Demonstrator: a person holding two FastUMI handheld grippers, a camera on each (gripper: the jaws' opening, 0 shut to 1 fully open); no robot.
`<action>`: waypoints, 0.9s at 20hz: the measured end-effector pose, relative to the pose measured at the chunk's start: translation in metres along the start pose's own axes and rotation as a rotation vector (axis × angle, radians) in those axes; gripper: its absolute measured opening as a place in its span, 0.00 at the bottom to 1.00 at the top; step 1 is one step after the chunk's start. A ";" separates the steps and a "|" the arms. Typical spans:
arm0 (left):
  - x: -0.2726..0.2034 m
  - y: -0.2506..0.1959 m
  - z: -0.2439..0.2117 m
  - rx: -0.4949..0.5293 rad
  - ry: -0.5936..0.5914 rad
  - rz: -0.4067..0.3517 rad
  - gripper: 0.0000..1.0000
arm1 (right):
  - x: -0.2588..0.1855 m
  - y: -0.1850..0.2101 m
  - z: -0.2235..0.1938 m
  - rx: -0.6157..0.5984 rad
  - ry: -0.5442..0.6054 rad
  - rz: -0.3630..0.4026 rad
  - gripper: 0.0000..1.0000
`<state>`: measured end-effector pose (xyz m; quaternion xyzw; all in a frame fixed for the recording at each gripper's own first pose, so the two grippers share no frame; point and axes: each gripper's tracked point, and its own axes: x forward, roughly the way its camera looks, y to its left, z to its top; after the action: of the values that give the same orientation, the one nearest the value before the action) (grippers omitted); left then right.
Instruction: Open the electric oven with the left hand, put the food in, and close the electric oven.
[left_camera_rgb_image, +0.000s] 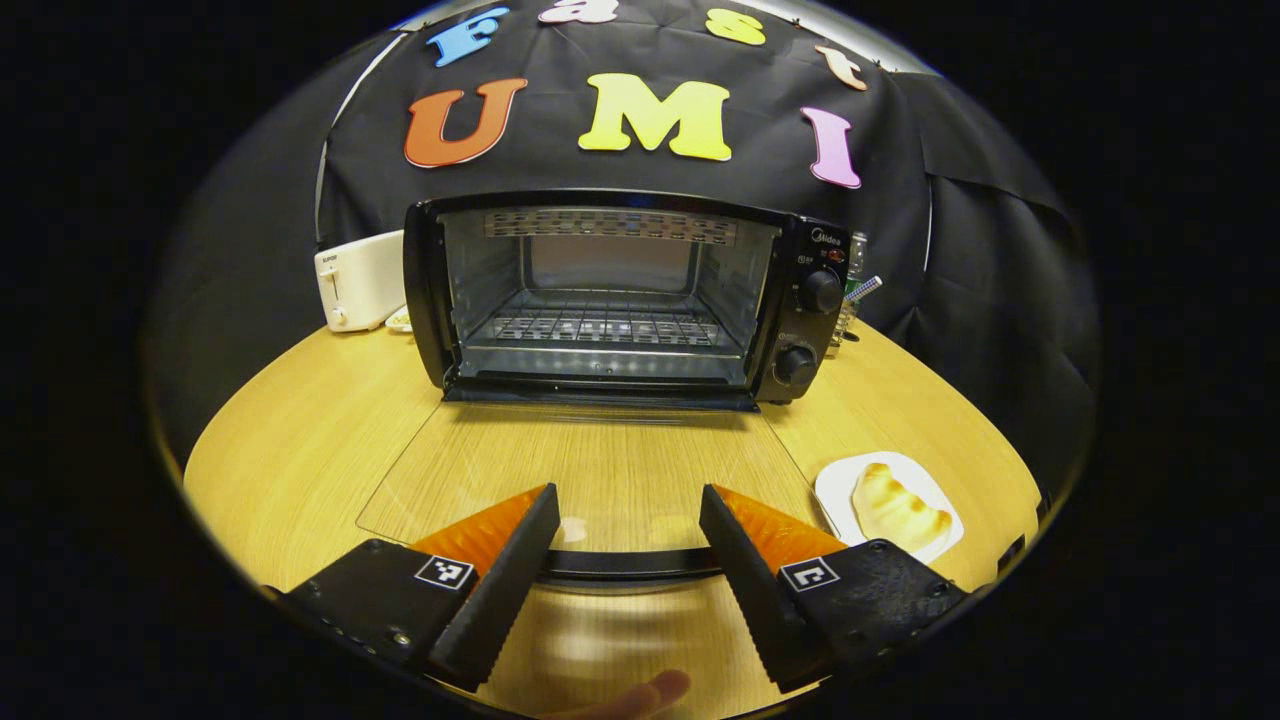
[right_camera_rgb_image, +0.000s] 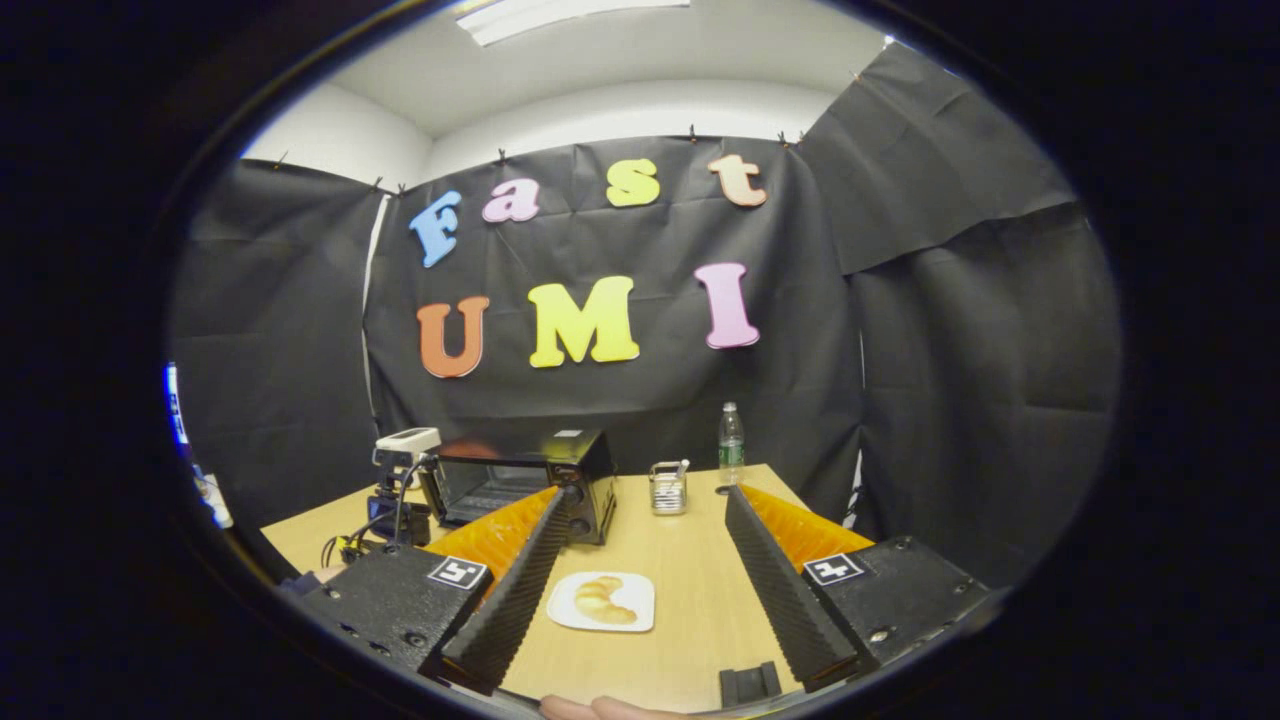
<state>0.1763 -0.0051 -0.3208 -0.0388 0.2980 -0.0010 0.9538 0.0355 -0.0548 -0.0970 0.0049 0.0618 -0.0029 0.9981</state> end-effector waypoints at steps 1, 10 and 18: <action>-0.002 0.007 0.004 -0.007 -0.024 0.029 0.96 | 0.003 0.000 -0.002 -0.015 0.007 -0.015 0.96; -0.086 0.039 0.068 -0.043 -0.251 0.054 0.93 | 0.041 0.034 -0.022 -0.026 0.073 0.010 0.97; -0.195 0.067 0.101 0.044 -0.397 0.126 0.92 | 0.093 0.058 -0.080 -0.020 0.190 0.074 0.97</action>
<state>0.0717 0.0742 -0.1324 0.0013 0.1060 0.0600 0.9926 0.1182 0.0033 -0.1878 -0.0025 0.1560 0.0353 0.9871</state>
